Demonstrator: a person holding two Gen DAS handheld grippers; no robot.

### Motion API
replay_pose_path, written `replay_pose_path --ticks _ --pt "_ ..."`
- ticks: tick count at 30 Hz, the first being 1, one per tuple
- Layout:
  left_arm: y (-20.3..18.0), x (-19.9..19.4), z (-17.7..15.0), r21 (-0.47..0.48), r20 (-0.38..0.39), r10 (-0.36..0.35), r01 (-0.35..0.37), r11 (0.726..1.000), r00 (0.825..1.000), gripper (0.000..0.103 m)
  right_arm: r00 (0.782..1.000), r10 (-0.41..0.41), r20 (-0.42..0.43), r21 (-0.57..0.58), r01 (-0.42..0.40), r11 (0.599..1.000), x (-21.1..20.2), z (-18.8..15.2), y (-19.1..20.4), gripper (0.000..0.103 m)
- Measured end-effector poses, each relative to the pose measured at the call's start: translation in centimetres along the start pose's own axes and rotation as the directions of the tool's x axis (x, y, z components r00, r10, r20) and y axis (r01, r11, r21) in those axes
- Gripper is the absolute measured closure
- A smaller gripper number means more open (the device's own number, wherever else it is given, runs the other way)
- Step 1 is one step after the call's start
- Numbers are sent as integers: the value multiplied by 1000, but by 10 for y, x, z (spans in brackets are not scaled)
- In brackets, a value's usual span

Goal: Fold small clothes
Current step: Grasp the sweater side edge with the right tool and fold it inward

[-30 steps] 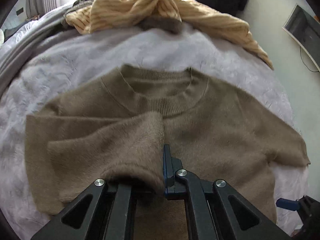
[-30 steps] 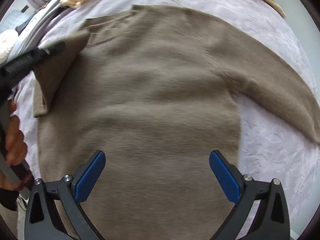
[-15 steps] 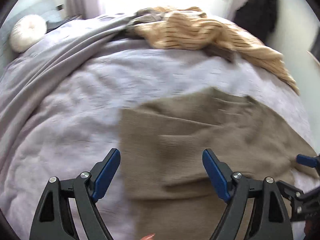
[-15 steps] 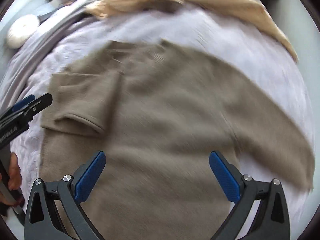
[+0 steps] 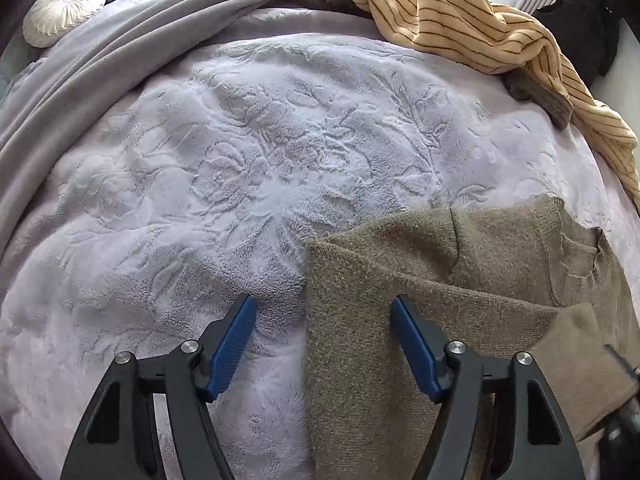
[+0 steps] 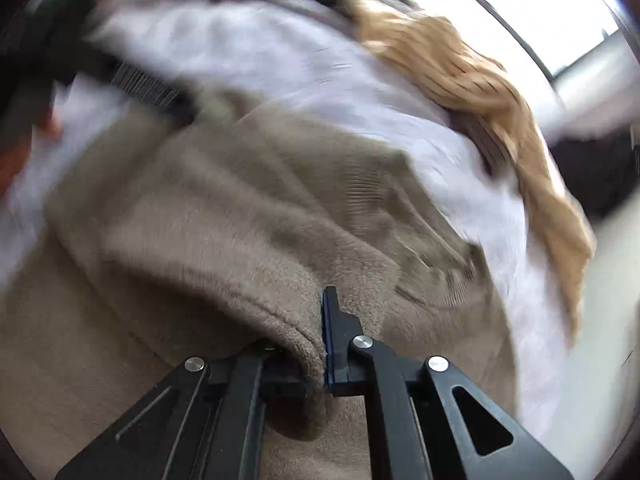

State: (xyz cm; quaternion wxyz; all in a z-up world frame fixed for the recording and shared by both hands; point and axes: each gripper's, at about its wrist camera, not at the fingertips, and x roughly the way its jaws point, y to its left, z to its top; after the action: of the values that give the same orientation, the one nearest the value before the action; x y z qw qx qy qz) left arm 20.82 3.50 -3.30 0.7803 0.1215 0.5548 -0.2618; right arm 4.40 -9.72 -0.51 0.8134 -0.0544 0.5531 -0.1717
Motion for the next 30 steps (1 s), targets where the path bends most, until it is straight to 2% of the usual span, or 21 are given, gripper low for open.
replay_pose_path --ticks 1,2,3,4,6,7,8,9,10,12,14,16,18,19,21,23,24,26,27,29,30 --pt "-2 -1 0 12 2 7 -7 1000 1000 30 998 47 31 121 -50 991 -5 -3 -23 96" --pt "-3 1 2 21 -3 5 -5 1000 1000 29 991 112 72 288 -128 949 -10 -14 -56 96" --pt "-2 1 3 25 -12 -4 4 1000 1000 29 980 168 108 454 -199 869 -11 -31 -91 96" --pt "-1 2 5 23 -19 -9 10 1000 1000 29 966 216 140 574 -257 777 -7 -49 -115 94" --pt "0 7 10 12 -38 -22 22 1000 999 29 913 347 215 788 -372 491 16 -98 -160 85" --pt "-1 9 12 13 -44 -31 32 999 999 37 891 390 231 835 -388 391 26 -115 -169 68" --pt "-4 10 13 21 -44 -59 60 998 997 78 872 420 252 870 -394 296 35 -133 -177 57" --pt "-7 10 14 26 -56 -106 108 994 993 95 861 428 275 884 -401 239 39 -145 -183 48" --pt "-10 8 15 24 -46 -89 90 996 995 94 847 429 314 888 -422 184 42 -154 -188 48" --pt "-12 -1 18 31 -9 -83 84 996 996 94 839 422 342 897 -425 118 46 -162 -196 50" --pt "-6 -9 22 23 16 -97 97 995 995 94 832 420 362 899 -431 77 48 -162 -202 94" --pt "1 -7 24 19 9 -94 94 995 996 94 830 405 382 885 -456 100 39 -156 -208 96" --pt "1 -2 22 51 -9 -79 79 996 997 94 838 386 385 853 -483 197 28 -144 -214 96" --pt "1 0 20 63 -8 -74 75 995 997 94 843 388 373 852 -477 218 23 -145 -214 96" --pt "4 -1 18 48 -1 -73 73 996 997 94 854 400 334 874 -439 208 29 -156 -216 96" --pt "10 -8 19 27 8 -49 48 998 999 79 869 418 265 911 -367 187 47 -167 -210 95" --pt "13 -15 18 25 17 -5 5 1000 1000 73 866 429 258 921 -354 161 50 -177 -208 94" --pt "22 -29 11 24 35 7 -8 1000 999 45 865 427 264 928 -348 130 45 -192 -204 91" --pt "26 -39 7 24 48 -14 13 1000 999 44 862 434 263 927 -350 135 42 -194 -202 85" --pt "34 -53 -5 25 36 -55 54 998 998 44 846 459 271 917 -372 143 36 -194 -198 63" --pt "34 -58 -10 22 24 -73 72 997 997 44 827 478 295 905 -403 138 32 -193 -194 44"
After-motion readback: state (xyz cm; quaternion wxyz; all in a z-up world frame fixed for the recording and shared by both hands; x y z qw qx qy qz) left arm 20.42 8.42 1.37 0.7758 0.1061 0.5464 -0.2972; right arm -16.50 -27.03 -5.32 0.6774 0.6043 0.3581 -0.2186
